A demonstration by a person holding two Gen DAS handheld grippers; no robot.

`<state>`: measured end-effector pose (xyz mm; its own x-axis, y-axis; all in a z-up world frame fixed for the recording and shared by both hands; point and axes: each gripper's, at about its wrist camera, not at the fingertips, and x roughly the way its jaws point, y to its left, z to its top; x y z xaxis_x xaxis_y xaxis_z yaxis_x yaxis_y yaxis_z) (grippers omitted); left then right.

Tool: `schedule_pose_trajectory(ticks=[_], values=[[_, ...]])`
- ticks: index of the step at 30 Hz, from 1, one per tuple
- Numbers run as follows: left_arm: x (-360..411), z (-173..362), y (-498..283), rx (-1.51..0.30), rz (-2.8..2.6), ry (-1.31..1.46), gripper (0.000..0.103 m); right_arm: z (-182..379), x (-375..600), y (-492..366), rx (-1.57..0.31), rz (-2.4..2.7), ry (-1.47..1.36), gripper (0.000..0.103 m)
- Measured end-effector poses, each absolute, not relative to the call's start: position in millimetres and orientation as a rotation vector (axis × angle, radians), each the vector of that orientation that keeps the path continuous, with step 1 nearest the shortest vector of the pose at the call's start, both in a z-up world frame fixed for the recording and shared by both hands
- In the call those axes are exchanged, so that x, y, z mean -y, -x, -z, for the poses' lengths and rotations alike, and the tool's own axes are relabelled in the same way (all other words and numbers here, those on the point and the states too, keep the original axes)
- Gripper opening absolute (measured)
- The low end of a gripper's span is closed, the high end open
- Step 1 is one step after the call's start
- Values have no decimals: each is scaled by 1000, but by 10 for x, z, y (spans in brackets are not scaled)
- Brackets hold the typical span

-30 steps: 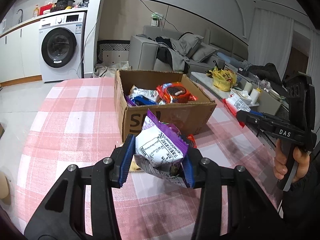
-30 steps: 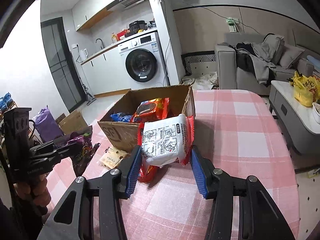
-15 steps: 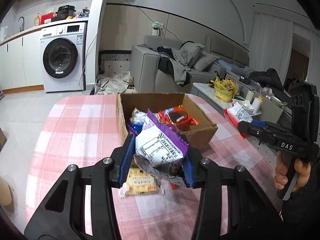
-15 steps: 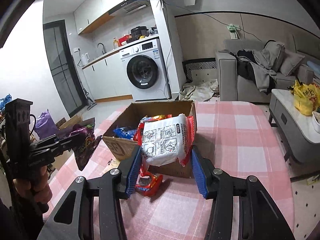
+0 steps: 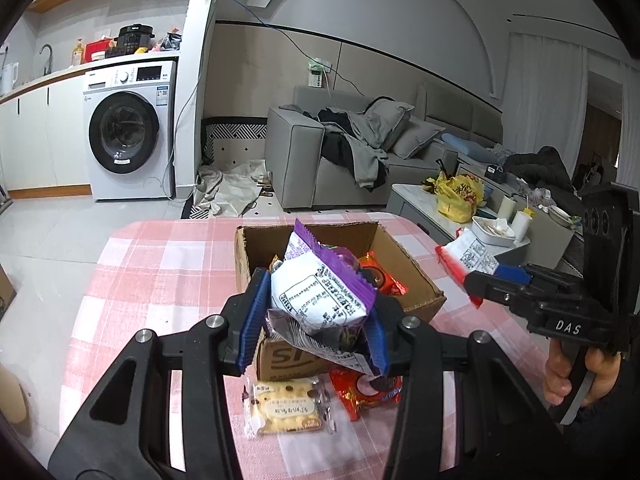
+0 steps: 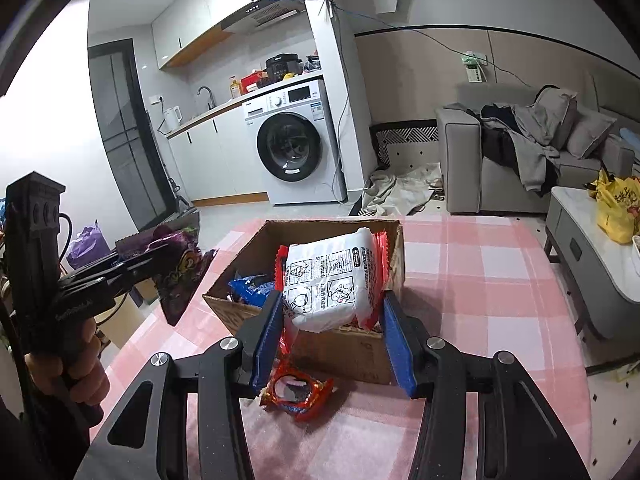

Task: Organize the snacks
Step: 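Lift both held bags and carry them over the cardboard box, then open both tools to drop the bags into the box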

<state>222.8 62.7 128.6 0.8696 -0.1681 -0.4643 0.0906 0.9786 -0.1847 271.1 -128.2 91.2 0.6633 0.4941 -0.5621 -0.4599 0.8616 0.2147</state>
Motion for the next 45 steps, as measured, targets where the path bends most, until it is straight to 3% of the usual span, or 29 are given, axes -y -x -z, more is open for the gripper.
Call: schedule_pose_trajectory(ticks=[26,45], values=[[-658,-990,-3350,-504,93,177,41,-670,1010,-3355,-723,-557,-92,49],[-380,-459,-3871,-584,126,144,41,-450,834,-3526,-791,-561,-35,49]])
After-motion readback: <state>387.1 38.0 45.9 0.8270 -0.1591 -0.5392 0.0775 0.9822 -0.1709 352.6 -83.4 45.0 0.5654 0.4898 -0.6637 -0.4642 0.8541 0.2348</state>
